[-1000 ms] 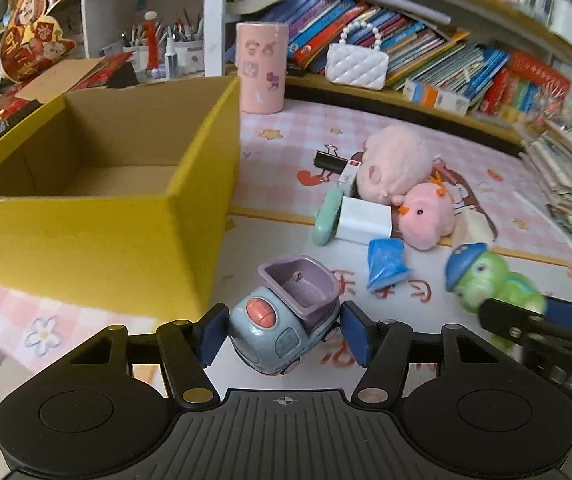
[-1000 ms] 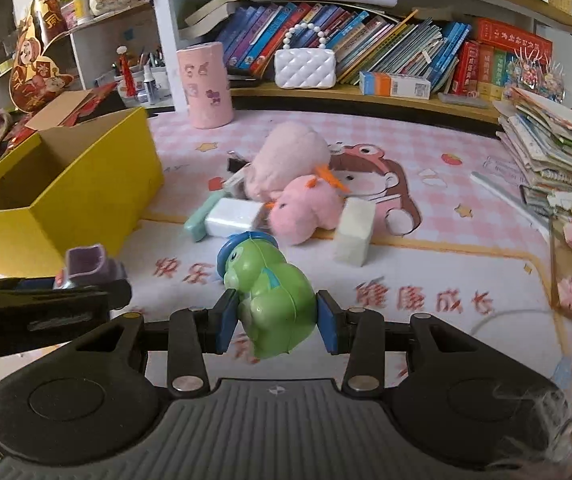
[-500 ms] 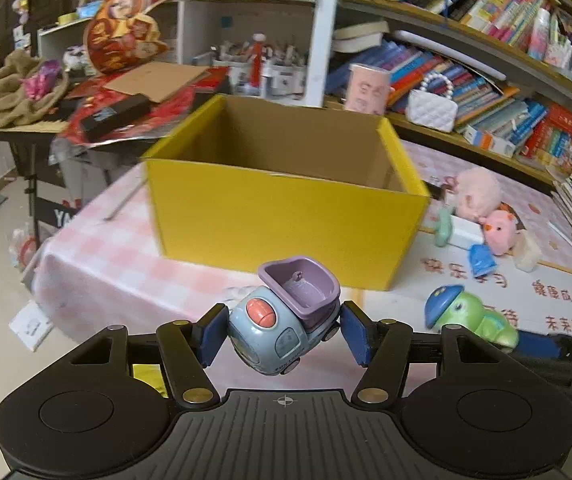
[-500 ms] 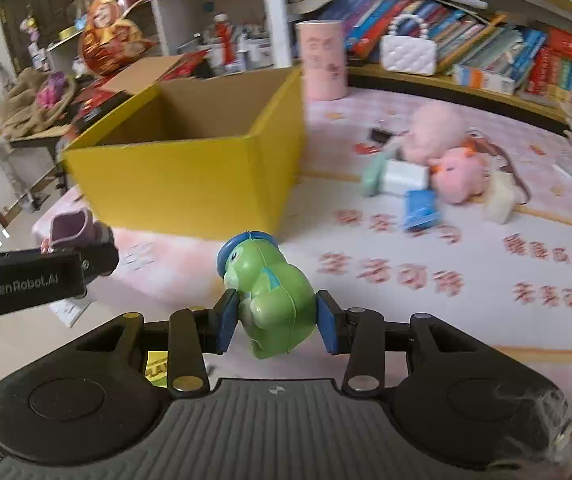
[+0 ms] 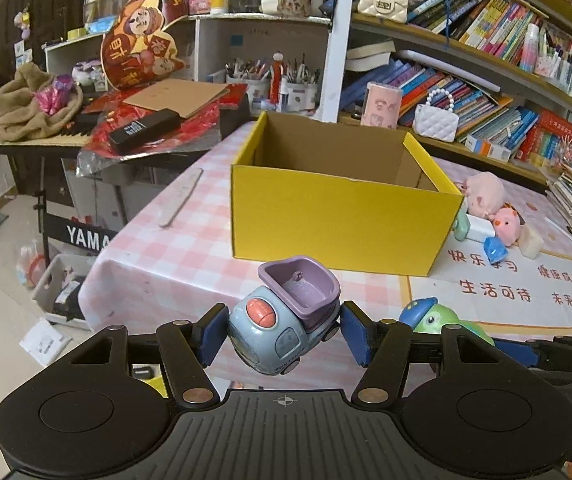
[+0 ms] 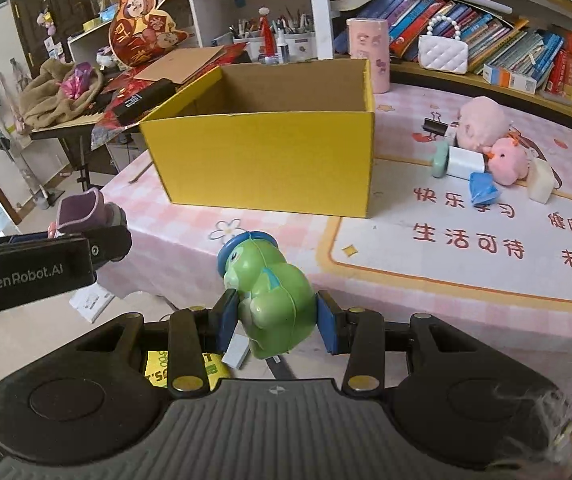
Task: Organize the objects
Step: 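Carry truck in left tool and turtle in right tool over the yellow box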
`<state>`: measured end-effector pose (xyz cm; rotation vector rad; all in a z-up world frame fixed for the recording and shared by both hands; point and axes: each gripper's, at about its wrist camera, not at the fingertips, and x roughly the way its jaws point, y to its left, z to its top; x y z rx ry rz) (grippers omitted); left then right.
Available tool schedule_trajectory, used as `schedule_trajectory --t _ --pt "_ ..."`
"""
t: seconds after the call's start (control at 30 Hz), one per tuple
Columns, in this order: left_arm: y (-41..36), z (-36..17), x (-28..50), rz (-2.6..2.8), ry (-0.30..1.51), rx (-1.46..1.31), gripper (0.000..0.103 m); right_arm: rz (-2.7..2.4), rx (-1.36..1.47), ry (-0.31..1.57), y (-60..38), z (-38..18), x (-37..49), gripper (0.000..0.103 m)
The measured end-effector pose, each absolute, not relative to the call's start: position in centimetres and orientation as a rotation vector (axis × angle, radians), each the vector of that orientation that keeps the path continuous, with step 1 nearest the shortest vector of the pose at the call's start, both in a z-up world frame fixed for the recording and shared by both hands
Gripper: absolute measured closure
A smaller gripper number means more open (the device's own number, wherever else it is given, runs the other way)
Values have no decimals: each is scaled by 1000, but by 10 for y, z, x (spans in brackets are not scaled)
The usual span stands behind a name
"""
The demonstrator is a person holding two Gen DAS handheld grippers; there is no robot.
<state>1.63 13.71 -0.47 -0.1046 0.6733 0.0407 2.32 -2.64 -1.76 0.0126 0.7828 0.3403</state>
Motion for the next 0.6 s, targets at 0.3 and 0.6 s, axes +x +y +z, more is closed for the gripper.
schedule_trajectory --t 0.3,0.6 --pt "149 2 24 0 635 -122 43 298 0 740 -17 -9 29 64" --pt "160 50 79 -6 495 -165 43 242 -22 521 -10 37 90 64"
